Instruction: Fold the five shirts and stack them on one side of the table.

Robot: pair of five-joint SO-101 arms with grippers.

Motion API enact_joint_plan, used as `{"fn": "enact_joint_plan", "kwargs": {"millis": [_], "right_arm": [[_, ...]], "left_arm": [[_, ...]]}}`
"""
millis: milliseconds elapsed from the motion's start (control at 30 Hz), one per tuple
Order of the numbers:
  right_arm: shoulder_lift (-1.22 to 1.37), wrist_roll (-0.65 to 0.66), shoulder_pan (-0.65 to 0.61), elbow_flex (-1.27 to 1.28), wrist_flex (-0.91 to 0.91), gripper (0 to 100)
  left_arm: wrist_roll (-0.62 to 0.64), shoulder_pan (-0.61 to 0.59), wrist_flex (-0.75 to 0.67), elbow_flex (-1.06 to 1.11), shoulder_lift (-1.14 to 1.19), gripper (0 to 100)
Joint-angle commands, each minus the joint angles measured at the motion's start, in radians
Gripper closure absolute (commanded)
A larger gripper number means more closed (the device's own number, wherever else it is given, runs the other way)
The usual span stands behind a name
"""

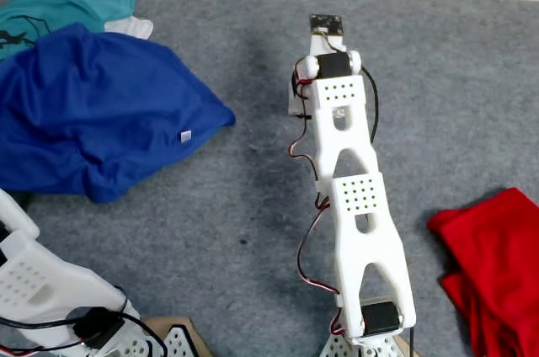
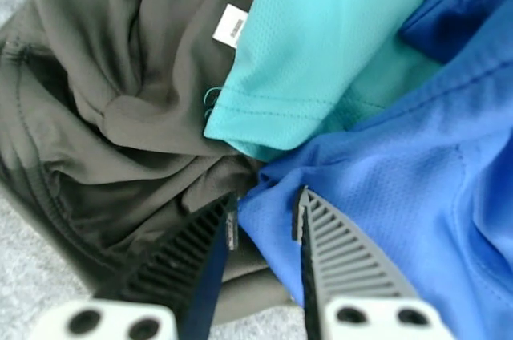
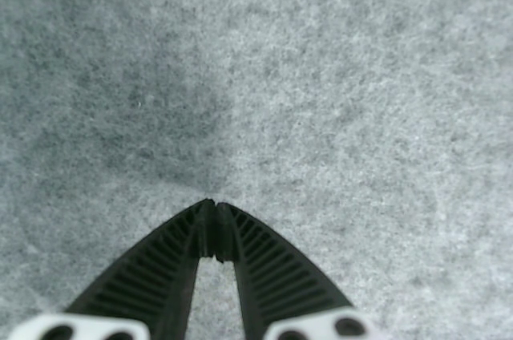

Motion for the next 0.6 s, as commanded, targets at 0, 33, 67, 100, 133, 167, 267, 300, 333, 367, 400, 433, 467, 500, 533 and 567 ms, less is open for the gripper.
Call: {"fn": "enact_joint_plan", "kwargs": {"millis": [0,33,67,100,133,167,267,300,333,367,400,433,467,500,533,567], "right_arm": [[-0.018,-0.008,-0.010,-0.120,-0.008,99.2],[-0.018,-0.008,-0.010,-0.120,-0.008,99.2],[-0.018,-0.008,-0.010,-0.120,-0.008,99.2],[-0.018,-0.008,-0.010,-0.120,-0.008,99.2],[-0.018,-0.008,-0.010,-0.120,-0.008,99.2],[-0.018,-0.008,-0.010,-0.120,-0.008,99.2],[-0.018,-0.008,-0.010,-0.120,-0.008,99.2],[-0.018,-0.008,-0.010,-0.119,-0.010,99.2],[-0.018,-0.008,-0.010,-0.119,-0.010,99.2],[-0.018,-0.008,-0.010,-0.119,-0.010,99.2],[-0.018,-0.008,-0.010,-0.119,-0.012,99.2],[-0.018,-0.008,-0.010,-0.119,-0.012,99.2],[-0.018,-0.008,-0.010,-0.119,-0.012,99.2],[-0.018,-0.008,-0.010,-0.119,-0.012,99.2],[-0.018,-0.008,-0.008,-0.119,-0.012,99.2],[-0.018,-0.008,-0.008,-0.119,-0.012,99.2]], "left_arm": [[-0.005,-0.005,-0.066,0.025,-0.008,87],[-0.005,-0.005,-0.080,0.038,-0.008,87],[-0.005,-0.005,-0.092,0.048,-0.008,87],[-0.005,-0.004,-0.101,0.059,-0.008,87],[-0.005,-0.004,-0.109,0.070,-0.008,87],[-0.005,-0.002,-0.117,0.079,-0.008,87],[-0.003,0.001,-0.123,0.094,-0.008,87],[-0.003,0.001,-0.120,0.094,-0.008,87],[-0.003,0.004,-0.117,0.094,-0.008,88],[-0.003,0.012,-0.117,0.094,-0.008,89],[-0.003,0.016,-0.117,0.096,-0.008,91],[-0.003,0.018,-0.117,0.096,-0.008,95],[-0.003,0.021,-0.120,0.096,-0.008,98],[-0.003,0.027,-0.120,0.094,-0.008,100],[-0.003,0.031,-0.117,0.094,-0.008,99],[-0.003,0.033,-0.117,0.094,-0.008,98]]}}
